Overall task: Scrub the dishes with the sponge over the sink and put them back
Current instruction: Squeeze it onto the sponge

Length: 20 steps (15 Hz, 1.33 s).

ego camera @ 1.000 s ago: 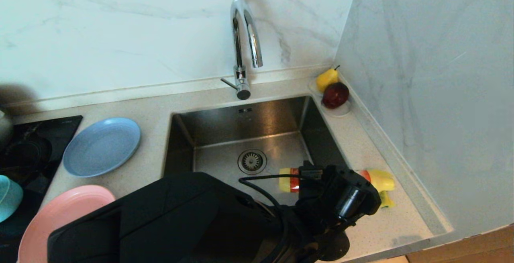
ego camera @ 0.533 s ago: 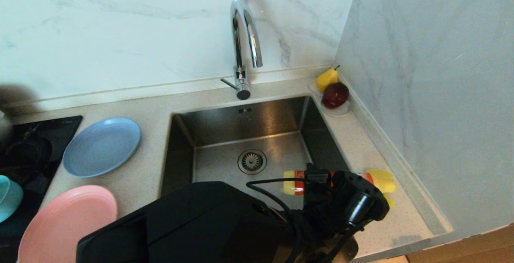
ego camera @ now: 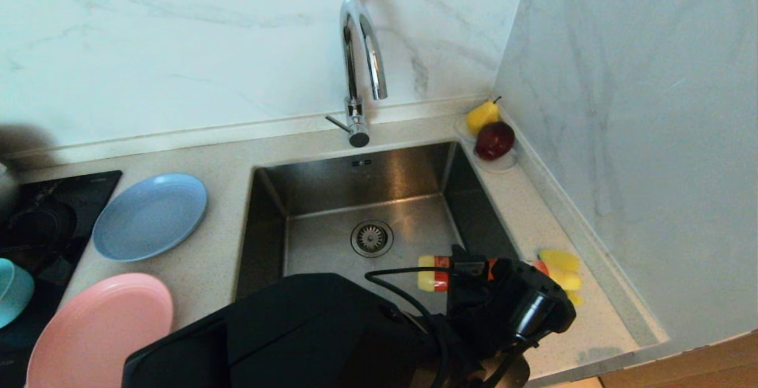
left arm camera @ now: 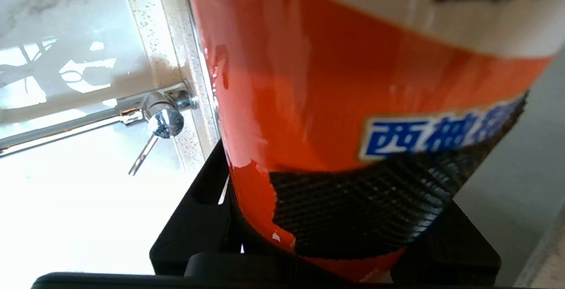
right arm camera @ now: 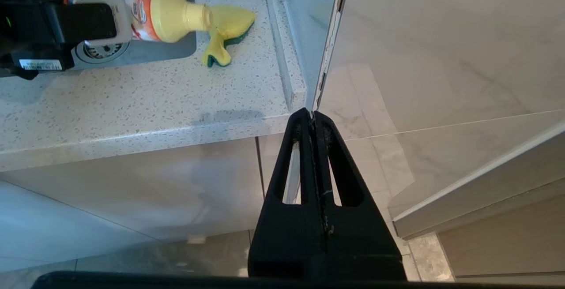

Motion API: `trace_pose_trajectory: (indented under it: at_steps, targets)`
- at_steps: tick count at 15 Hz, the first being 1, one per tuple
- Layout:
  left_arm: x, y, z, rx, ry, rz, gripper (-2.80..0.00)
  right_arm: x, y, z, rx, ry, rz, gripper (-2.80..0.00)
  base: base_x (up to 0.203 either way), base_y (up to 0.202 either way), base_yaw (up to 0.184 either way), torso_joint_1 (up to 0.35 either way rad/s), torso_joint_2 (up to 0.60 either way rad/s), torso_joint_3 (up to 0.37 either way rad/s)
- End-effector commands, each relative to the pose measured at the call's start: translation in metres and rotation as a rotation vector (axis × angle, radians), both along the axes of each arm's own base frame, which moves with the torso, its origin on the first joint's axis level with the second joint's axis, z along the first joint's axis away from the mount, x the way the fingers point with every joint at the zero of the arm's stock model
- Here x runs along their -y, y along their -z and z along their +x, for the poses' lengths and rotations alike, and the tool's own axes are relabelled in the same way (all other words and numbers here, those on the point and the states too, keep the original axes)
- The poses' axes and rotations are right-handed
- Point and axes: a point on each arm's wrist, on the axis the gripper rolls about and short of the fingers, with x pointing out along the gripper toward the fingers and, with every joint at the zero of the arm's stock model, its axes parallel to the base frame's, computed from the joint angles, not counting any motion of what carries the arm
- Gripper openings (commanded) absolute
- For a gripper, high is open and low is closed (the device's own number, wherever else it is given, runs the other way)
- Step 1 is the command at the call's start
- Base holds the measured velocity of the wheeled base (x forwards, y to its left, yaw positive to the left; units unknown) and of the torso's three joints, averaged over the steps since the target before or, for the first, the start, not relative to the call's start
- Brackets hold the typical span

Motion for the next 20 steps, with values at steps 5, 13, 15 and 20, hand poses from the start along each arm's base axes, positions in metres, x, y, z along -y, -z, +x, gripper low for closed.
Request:
trace_pose_trajectory:
  at_steps: [5,13,15,20]
  targets:
    - [0.002,0.005,0.002,0.008,-0.02,0.024,-2.8,0.0,0.0,0.0,0.0,0.0,0.0,-2.8,0.0,0.0,0.0,0.0,0.0,0.0]
    - [0.011,0.006,0.007,0.032,-0.045,0.0,-2.8,0.0,0.0,0.0,0.0,0.0,0.0,-2.8,0.0,0.0,0.0,0.0,0.0,0.0]
    - [0.015,0.001,0.01,0.044,-0.049,-0.014,-2.8,0.0,0.0,0.0,0.0,0.0,0.0,-2.8,0.0,0.0,0.0,0.0,0.0,0.0]
    - [0.017,0.001,0.015,0.044,-0.064,0.008,-2.8,0.0,0.0,0.0,0.0,0.0,0.0,-2.8,0.0,0.0,0.0,0.0,0.0,0.0]
